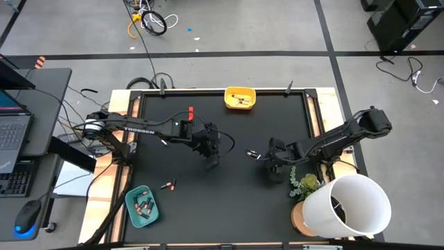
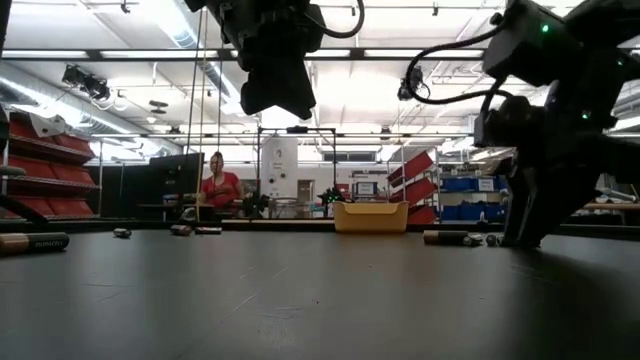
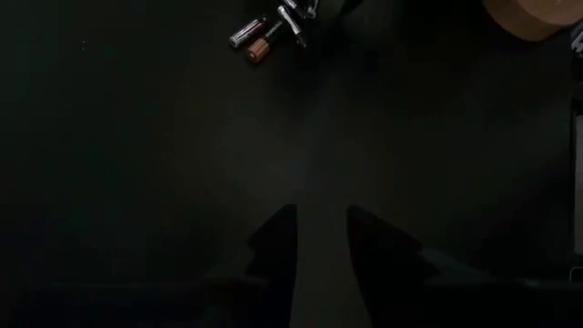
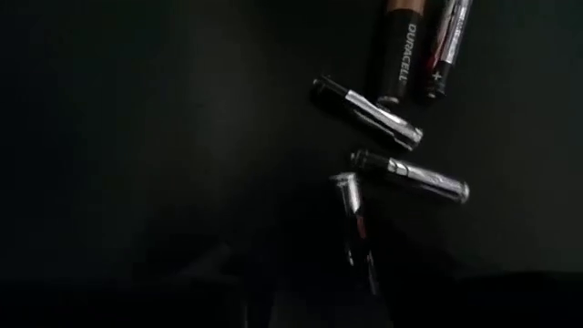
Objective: Sort batteries
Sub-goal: Put the silver battery into the yellow bin
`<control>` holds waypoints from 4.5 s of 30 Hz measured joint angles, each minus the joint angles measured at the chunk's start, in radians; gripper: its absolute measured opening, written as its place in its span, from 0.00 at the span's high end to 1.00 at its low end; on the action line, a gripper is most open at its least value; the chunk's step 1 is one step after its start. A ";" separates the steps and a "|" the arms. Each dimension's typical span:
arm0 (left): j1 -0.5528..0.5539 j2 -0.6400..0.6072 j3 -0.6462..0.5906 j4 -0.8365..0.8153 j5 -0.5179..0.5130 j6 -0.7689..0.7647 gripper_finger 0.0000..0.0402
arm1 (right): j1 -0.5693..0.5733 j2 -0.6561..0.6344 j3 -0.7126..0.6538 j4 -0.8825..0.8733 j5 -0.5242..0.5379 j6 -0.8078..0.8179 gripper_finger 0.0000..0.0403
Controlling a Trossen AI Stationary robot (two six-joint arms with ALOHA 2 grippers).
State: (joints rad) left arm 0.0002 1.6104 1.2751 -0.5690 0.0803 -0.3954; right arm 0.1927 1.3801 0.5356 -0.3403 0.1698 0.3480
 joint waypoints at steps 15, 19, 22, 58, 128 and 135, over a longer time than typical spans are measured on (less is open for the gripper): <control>0.000 -0.001 0.000 -0.022 0.008 0.020 0.72 | 0.000 0.057 -0.059 0.086 0.059 0.023 0.97; 0.000 -0.002 0.000 -0.039 0.008 0.023 0.72 | -0.002 0.038 -0.054 0.071 0.047 0.037 0.98; 0.000 -0.002 0.000 -0.039 0.008 0.024 0.72 | -0.003 0.006 -0.027 0.008 0.022 0.038 0.99; 0.098 0.000 -0.102 0.568 0.043 -0.131 0.61 | -0.112 -0.349 0.186 0.304 0.124 0.102 1.00; 0.170 0.082 -0.084 0.419 0.210 -0.027 0.51 | -0.738 -0.034 -0.067 0.122 -0.065 0.042 1.00; 0.171 0.082 -0.084 0.415 0.213 -0.027 0.51 | -0.706 -0.131 0.006 0.124 -0.136 0.045 1.00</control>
State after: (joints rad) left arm 0.1707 1.6928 1.1915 -0.1544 0.2932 -0.4229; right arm -0.5130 1.2492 0.5412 -0.2166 0.0342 0.3931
